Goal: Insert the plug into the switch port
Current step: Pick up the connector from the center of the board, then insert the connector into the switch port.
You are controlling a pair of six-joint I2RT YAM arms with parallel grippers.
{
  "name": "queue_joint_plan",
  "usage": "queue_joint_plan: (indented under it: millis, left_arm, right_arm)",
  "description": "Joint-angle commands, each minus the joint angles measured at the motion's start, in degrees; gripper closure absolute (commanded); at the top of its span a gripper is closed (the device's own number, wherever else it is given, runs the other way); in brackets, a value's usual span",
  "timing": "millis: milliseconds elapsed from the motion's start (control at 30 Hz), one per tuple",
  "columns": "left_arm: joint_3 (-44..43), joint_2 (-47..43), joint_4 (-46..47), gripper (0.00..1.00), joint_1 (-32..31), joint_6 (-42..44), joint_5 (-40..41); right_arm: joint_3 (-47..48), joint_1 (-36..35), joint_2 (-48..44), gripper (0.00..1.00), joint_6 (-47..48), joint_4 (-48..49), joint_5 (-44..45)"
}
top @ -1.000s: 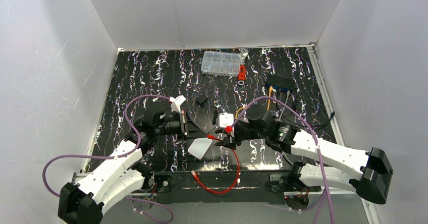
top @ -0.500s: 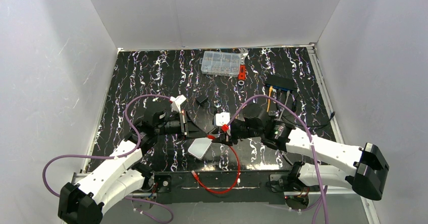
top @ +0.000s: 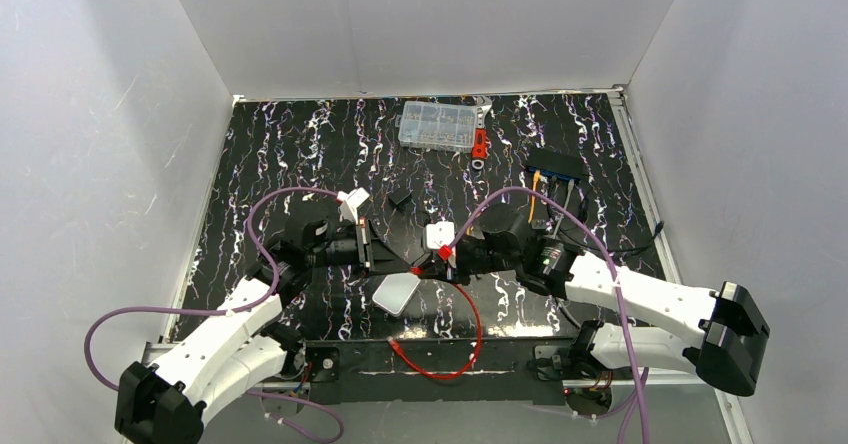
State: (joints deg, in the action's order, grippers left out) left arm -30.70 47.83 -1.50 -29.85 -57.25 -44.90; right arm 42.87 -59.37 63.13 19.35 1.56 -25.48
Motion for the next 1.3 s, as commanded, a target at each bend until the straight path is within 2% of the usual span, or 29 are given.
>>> queue_joint_plan:
  millis: [0, 67, 100, 167, 233, 367, 433, 633, 733, 900, 1067, 1267]
  left_arm:
    - [0.34, -0.70, 3.34, 1.00, -0.21, -1.37, -1.32]
    - [0.29, -0.69, 3.69, 0.99, -0.21, -1.54, -1.18]
    - [0.21, -0.73, 3.71, 0.95, -0.21, -1.53, -0.99]
    - [-0.11, -1.00, 3.31, 0.79, -0.21, -1.23, -0.33]
    - [-0.67, -1.27, 2.42, 0.69, -0.21, -0.46, 0.40]
    - [-2.04, -2.01, -1.83, 0.40, -0.21, 2.31, 3.26]
    - [-2.60, -3.22, -4.86, 0.27, -0.14, 3.97, 7.06]
    - [-3.34, -3.80, -8.19, 0.08, -0.13, 6.51, 12.19]
    - [-3.37, -2.97, -9.18, 0.02, -0.13, 8.16, 13.97]
    - [-2.02, -0.80, -8.26, 0.02, -0.13, 9.43, 16.00]
    - [-0.01, 0.22, -7.98, 0.02, -0.13, 10.69, 20.41]
    - [2.62, 2.08, -6.62, 0.02, 0.00, 10.95, 25.21]
  right_arm:
    - [3.01, -0.39, 0.54, 0.99, 0.08, 1.60, -0.86]
    - [3.41, -0.40, 0.45, 0.99, -0.31, 0.70, -0.95]
    - [3.59, -0.40, 0.32, 0.99, -0.50, 0.09, -1.07]
    - [3.72, -0.42, -0.25, 0.99, -0.92, -1.54, -1.53]
    - [3.52, -0.39, -1.15, 0.99, -1.62, -3.37, -2.00]
    - [2.13, -0.39, -4.04, 0.99, -3.06, -5.84, -2.74]
    - [0.72, -0.39, -6.48, 0.99, -4.97, -8.08, -3.36]
    - [-3.38, -0.44, -12.08, 0.99, -12.65, -10.99, -7.13]
    - [-5.30, -0.46, -14.67, 0.99, -17.11, -11.02, -9.51]
    - [-7.38, -0.77, -15.33, 0.99, -22.79, -12.74, -11.82]
    - [-9.63, -1.49, -12.80, 0.99, -25.45, -13.20, -7.06]
    - [-11.03, -2.48, -8.76, 0.99, -26.94, -9.41, 0.10]
